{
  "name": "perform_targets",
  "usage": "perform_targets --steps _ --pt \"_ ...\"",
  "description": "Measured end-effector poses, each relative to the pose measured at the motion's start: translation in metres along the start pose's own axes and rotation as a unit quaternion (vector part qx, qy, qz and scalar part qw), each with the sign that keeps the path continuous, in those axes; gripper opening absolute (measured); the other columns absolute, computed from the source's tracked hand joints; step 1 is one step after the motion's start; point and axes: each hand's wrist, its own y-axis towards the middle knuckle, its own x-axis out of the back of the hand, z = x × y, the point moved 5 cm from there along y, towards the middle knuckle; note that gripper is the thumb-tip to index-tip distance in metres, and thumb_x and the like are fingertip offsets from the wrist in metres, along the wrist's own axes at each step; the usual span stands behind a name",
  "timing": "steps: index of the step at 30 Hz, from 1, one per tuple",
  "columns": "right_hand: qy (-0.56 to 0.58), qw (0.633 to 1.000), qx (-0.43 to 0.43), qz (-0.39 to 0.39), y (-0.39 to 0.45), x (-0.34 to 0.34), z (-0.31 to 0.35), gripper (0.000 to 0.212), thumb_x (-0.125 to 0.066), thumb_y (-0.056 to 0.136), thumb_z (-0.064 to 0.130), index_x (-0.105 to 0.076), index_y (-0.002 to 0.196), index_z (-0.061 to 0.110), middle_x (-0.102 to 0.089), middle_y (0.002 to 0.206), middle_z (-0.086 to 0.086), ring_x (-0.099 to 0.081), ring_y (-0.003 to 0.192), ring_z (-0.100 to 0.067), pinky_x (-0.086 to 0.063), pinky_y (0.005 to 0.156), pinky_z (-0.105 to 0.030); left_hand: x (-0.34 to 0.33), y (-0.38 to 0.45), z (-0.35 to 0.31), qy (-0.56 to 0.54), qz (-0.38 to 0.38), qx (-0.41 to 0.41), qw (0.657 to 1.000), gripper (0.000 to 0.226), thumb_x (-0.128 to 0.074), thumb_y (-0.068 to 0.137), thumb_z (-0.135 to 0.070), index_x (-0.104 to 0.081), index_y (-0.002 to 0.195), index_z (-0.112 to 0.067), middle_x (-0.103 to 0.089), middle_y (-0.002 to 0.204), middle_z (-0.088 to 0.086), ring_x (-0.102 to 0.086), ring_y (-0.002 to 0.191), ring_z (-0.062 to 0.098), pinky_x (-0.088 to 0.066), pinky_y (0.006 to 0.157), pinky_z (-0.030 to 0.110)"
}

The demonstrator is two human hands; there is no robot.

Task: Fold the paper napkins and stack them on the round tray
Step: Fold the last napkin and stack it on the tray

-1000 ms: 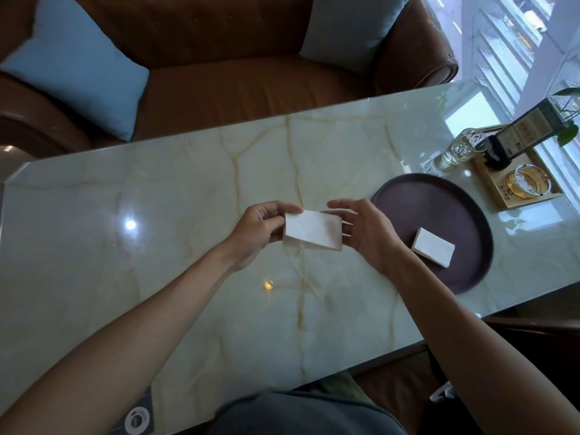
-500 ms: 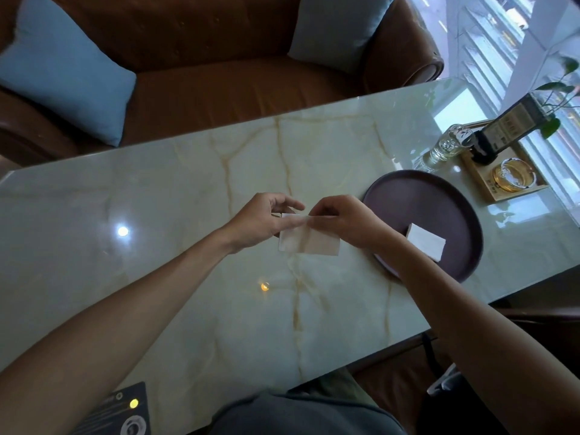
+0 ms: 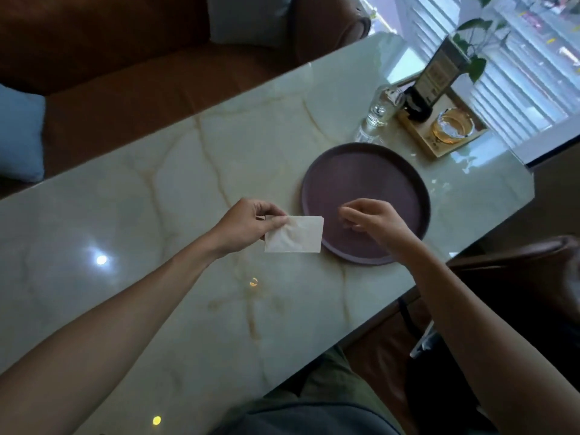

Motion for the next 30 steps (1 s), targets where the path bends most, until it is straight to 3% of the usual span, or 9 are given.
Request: perform_targets --steps 3,6,8,11,15,18,20,24,30 --pt "0.117 0.988 -0.081 0.058 -0.003 0.017 -0.035 0.038 -0.076 0.089 0.037 -0.069 0.123 0.021 -0.074 0.120 -0.005 -0.070 0.112 -0.017 -0.055 0.095 -0.039 -0.043 0.029 -0.015 0.034 0.059 -0.005 0.998 0.007 -0.070 0.094 -0.014 -0.077 0.096 -0.011 -0.075 0.086 0.003 -0.067 0.074 0.008 -0.055 0.067 0.025" --pt "0.151 0.976 -0.121 0.104 -0.004 0.017 -0.060 0.034 -0.078 0.086 0.028 -0.071 0.117 0.016 -0.074 0.110 0.000 -0.071 0.102 -0.015 -0.057 0.088 -0.033 -0.083 0.060 -0.028 0.062 0.101 -0.019 0.993 0.007 -0.071 0.094 -0.014 -0.076 0.096 -0.011 -0.073 0.082 0.000 -0.064 0.075 0.006 -0.052 0.067 0.022" --pt "0.193 0.970 -0.126 0.069 0.001 0.027 -0.075 0.019 -0.074 0.092 0.014 -0.074 0.110 0.007 -0.075 0.099 -0.005 -0.071 0.092 -0.018 -0.058 0.081 -0.031 -0.105 0.081 -0.028 0.057 0.112 -0.007 0.992 0.009 -0.070 0.094 -0.011 -0.076 0.099 -0.007 -0.073 0.084 0.001 -0.064 0.077 0.005 -0.052 0.070 0.020" --pt "0.206 0.967 -0.148 -0.001 0.010 0.049 -0.096 0.018 -0.072 0.092 0.008 -0.075 0.108 0.000 -0.078 0.104 -0.013 -0.073 0.093 -0.026 -0.059 0.088 -0.041 -0.127 0.111 -0.016 0.063 0.094 0.025 0.993 0.013 -0.072 0.091 -0.009 -0.074 0.103 -0.008 -0.074 0.088 0.006 -0.066 0.077 0.009 -0.056 0.071 0.026" --pt "0.175 0.958 -0.206 -0.097 0.028 0.072 -0.124 0.017 -0.071 0.091 0.006 -0.076 0.107 0.000 -0.079 0.105 -0.013 -0.076 0.097 -0.030 -0.061 0.090 -0.047 -0.150 0.146 -0.001 0.082 0.034 0.059 0.994 0.014 -0.072 0.087 -0.003 -0.073 0.097 -0.012 -0.067 0.071 -0.001 -0.067 0.067 0.017 -0.063 0.070 0.040" --pt "0.132 0.959 -0.216 -0.124 0.043 0.085 -0.137 0.007 -0.070 0.087 0.012 -0.077 0.088 0.011 -0.079 0.095 -0.012 -0.075 0.087 -0.026 -0.061 0.080 -0.043 -0.164 0.168 0.004 0.106 0.000 0.061 0.993 0.014 -0.075 0.083 -0.009 -0.074 0.094 -0.017 -0.070 0.072 -0.001 -0.070 0.068 0.019 -0.063 0.077 0.045" --pt "0.092 0.963 -0.213 -0.137 0.052 0.092 -0.141 0.008 -0.070 0.084 0.015 -0.075 0.085 0.009 -0.075 0.085 -0.009 -0.065 0.075 -0.020 -0.053 0.068 -0.036 -0.171 0.178 0.003 0.119 -0.026 0.057 0.991 0.014 -0.075 0.082 -0.012 -0.074 0.094 -0.019 -0.072 0.075 -0.002 -0.070 0.071 0.014 -0.062 0.078 0.036" --pt "0.035 0.962 -0.212 -0.171 0.065 0.102 -0.145 0.009 -0.070 0.086 0.017 -0.071 0.092 0.011 -0.073 0.089 -0.003 -0.065 0.078 -0.017 -0.053 0.069 -0.033 -0.178 0.190 0.002 0.158 -0.055 0.054 0.984 0.015 -0.075 0.083 -0.013 -0.073 0.098 -0.017 -0.075 0.084 0.001 -0.067 0.079 0.010 -0.041 0.064 0.002" --pt "-0.043 0.964 -0.195 -0.173 0.077 0.106 -0.144 0.009 -0.067 0.086 0.025 -0.063 0.080 0.020 -0.065 0.079 0.005 -0.061 0.072 -0.015 -0.050 0.065 -0.033 -0.181 0.201 0.008 0.197 -0.056 0.058 0.977 0.012 -0.074 0.084 -0.018 -0.071 0.095 -0.023 -0.069 0.078 -0.010 -0.068 0.084 0.013 -0.047 0.074 0.023"
